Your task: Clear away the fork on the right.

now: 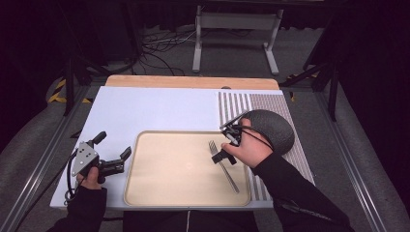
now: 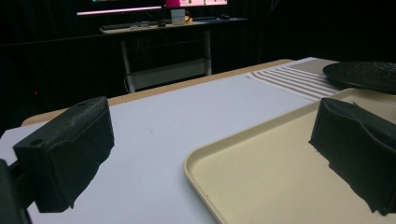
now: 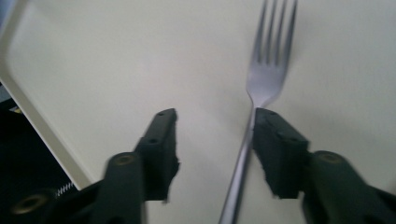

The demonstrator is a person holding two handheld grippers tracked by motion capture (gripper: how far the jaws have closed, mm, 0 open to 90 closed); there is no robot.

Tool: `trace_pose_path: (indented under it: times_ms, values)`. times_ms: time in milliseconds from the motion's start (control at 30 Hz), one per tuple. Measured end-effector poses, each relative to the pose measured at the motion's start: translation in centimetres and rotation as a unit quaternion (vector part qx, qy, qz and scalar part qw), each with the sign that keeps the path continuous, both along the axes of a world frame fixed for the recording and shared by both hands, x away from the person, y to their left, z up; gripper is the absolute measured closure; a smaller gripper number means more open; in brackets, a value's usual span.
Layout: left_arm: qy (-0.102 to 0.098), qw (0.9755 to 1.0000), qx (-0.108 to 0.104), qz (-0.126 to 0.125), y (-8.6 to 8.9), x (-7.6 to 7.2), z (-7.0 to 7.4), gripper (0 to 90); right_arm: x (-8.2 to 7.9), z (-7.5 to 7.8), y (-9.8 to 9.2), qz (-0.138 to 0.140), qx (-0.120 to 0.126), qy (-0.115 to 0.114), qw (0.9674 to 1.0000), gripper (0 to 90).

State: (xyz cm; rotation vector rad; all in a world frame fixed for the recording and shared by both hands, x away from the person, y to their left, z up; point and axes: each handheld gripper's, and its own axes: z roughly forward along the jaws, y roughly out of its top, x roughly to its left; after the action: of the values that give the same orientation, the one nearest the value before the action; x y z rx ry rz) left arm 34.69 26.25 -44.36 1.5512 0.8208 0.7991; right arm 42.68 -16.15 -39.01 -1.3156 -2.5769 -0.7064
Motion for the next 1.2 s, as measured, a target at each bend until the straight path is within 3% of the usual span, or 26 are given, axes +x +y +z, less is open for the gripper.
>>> trace_pose_path:
  times_ms: [33, 67, 133, 233, 267, 400, 533, 600, 733, 967, 1033, 1133, 1200]
  values:
    - [0.0, 1.0, 0.0, 0.0, 0.0, 0.0, 0.0, 0.2, 0.0, 0.0, 0.0, 0.0, 0.0, 0.0, 1.0, 43.6]
    - [0.0, 1.0, 0.0, 0.001, 0.0, 0.0, 0.0, 0.2, -0.1, 0.1, 0.3, 0.008, 0.016, -0.026, 0.9995, 37.9]
    - [0.0, 1.0, 0.0, 0.0, 0.0, 0.0, 0.0, 0.2, -0.1, 0.1, 0.6, 0.039, 0.03, -0.085, 0.9951, 29.0]
    - [-0.001, 1.0, 0.0, 0.001, 0.0, 0.0, 0.0, 0.2, 0.1, 0.1, 1.0, 0.109, 0.021, -0.166, 0.9798, 26.6]
    - [-0.001, 1.0, 0.001, 0.001, 0.0, 0.0, 0.0, 0.2, 0.2, 0.0, 1.1, 0.13, 0.022, -0.183, 0.9744, 26.5]
    - [-0.001, 1.0, 0.001, 0.0, 0.0, 0.0, 0.0, 0.2, 0.6, 0.1, 1.2, 0.166, 0.039, -0.222, 0.96, 25.1]
    - [0.0, 1.0, 0.001, 0.0, 0.0, 0.0, 0.0, 0.2, 1.0, 0.1, 1.4, 0.189, 0.057, -0.241, 0.9501, 27.8]
    - [0.0, 1.0, 0.001, 0.001, 0.0, 0.0, 0.0, 0.2, 1.0, 0.1, 1.5, 0.191, 0.064, -0.244, 0.9485, 28.4]
    - [0.0, 1.0, 0.0, -0.001, 0.0, 0.0, 0.0, 0.2, 1.4, -0.2, 1.8, 0.205, 0.086, -0.258, 0.9402, 33.2]
    - [-0.001, 1.0, 0.001, -0.001, 0.1, 0.0, 0.0, 0.2, 2.0, -0.8, 2.4, 0.23, 0.096, -0.263, 0.932, 41.8]
    - [-0.001, 1.0, 0.001, -0.001, 0.1, 0.0, 0.0, 0.2, 2.1, -0.9, 2.4, 0.232, 0.095, -0.263, 0.9314, 43.4]
    - [-0.001, 1.0, 0.002, -0.001, 0.1, 0.0, 0.0, 0.2, 2.5, -1.4, 2.5, 0.248, 0.084, -0.258, 0.9298, 52.3]
    - [-0.001, 1.0, 0.001, -0.001, 0.1, 0.0, 0.0, 0.2, 2.7, -1.8, 2.4, 0.262, 0.075, -0.259, 0.9265, 59.4]
